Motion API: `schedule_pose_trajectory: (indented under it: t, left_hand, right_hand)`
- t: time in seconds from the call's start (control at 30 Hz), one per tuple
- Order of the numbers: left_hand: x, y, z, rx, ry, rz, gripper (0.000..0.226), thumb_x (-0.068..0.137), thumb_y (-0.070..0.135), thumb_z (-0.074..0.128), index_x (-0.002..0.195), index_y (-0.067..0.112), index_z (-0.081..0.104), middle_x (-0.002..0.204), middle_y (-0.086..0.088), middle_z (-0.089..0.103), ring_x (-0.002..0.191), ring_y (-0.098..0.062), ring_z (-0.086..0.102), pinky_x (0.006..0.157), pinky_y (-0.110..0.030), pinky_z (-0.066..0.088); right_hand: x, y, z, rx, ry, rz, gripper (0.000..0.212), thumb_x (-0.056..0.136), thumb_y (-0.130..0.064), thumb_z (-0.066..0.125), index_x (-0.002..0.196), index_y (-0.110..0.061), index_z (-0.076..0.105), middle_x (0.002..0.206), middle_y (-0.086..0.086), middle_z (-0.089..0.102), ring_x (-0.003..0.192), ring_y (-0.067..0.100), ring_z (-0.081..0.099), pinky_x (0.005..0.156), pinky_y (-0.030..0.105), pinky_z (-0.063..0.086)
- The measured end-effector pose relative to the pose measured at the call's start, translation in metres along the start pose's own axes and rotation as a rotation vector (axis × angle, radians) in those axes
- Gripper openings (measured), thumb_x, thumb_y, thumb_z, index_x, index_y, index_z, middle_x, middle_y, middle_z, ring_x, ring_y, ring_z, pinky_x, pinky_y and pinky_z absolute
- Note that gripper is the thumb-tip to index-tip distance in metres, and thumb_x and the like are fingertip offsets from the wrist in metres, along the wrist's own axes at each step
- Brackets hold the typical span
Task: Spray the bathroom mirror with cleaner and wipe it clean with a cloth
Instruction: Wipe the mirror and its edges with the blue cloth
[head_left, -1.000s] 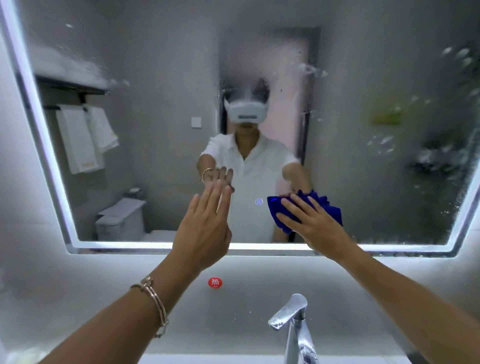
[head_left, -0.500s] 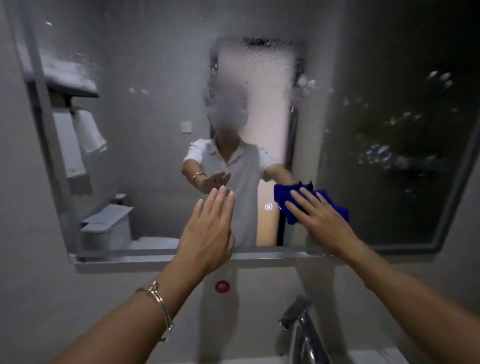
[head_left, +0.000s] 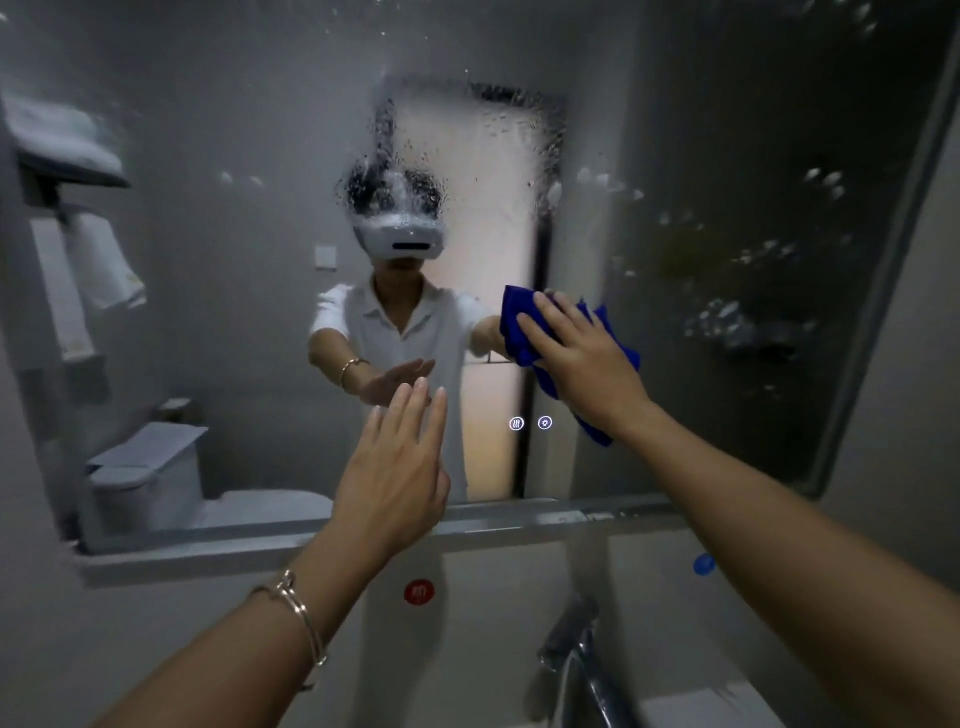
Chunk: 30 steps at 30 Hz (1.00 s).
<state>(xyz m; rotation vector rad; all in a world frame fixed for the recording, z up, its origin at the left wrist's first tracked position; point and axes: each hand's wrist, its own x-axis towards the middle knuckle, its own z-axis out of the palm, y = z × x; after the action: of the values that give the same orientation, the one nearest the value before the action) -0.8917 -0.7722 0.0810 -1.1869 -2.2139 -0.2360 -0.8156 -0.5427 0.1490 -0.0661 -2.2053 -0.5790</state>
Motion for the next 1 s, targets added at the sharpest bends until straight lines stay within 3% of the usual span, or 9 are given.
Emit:
schedule_pose_trajectory:
  t: [0.17,0.43,0.53,0.7,0.87,1.0]
  left_hand:
    - [0.03,0.025,-0.001,0.001,0.042,0.029,0.071,0.094,0.033,0.032,0.148,0.01,-0.008,0.157,-0.014,-0.004,0.145,-0.026,-0.003,0.118,-0.043,0.009]
    - [0.046,0.087,0.031,0.033,-0.003,-0.065,0.075,0.091,0.032,0.039,0.149,0.011,-0.003,0.157,-0.012,-0.005,0.145,-0.025,-0.002,0.116,-0.042,0.006]
    - [0.046,0.115,0.042,0.074,0.009,-0.153,0.076,0.086,0.028,0.048,0.148,0.005,0.012,0.156,-0.017,0.011,0.144,-0.031,0.013,0.113,-0.047,0.017]
    - [0.04,0.145,0.056,0.154,-0.036,-0.225,0.079,0.074,0.025,0.062,0.142,-0.001,0.031,0.147,-0.023,0.034,0.136,-0.037,0.033,0.105,-0.053,0.031]
    - [0.024,0.149,0.069,0.179,-0.039,-0.302,0.081,0.067,0.024,0.068,0.138,-0.004,0.038,0.143,-0.024,0.04,0.131,-0.039,0.041,0.099,-0.055,0.037]
    - [0.0,0.151,0.074,0.198,-0.062,-0.332,0.073,0.071,0.028,0.05,0.136,-0.003,0.039,0.141,-0.024,0.043,0.128,-0.039,0.044,0.098,-0.055,0.039]
  right_hand:
    - [0.001,0.027,0.0,-0.079,-0.001,-0.152,0.071,0.073,0.008,0.07,0.138,-0.012,0.049,0.146,0.015,0.042,0.133,0.039,0.039,0.105,0.054,0.033]
    - [-0.01,0.077,0.018,-0.061,0.104,-0.304,0.068,0.076,0.007,0.066,0.138,-0.015,0.048,0.145,0.013,0.043,0.133,0.037,0.04,0.105,0.052,0.034]
    - [-0.008,0.086,0.026,-0.025,0.203,-0.356,0.06,0.079,0.0,0.067,0.135,-0.016,0.052,0.142,0.012,0.048,0.13,0.035,0.045,0.104,0.05,0.036]
    - [-0.035,0.081,0.051,0.079,0.32,-0.263,0.046,0.086,-0.018,0.062,0.131,-0.018,0.056,0.141,0.01,0.05,0.13,0.03,0.046,0.104,0.046,0.035]
    - [-0.109,0.071,0.095,0.145,0.285,-0.331,0.047,0.086,-0.016,0.054,0.133,-0.021,0.053,0.141,0.01,0.05,0.13,0.029,0.046,0.106,0.045,0.03]
    - [-0.175,0.053,0.136,0.099,0.126,-0.532,0.051,0.082,-0.011,0.048,0.132,-0.021,0.05,0.138,0.005,0.054,0.126,0.027,0.052,0.109,0.043,0.026]
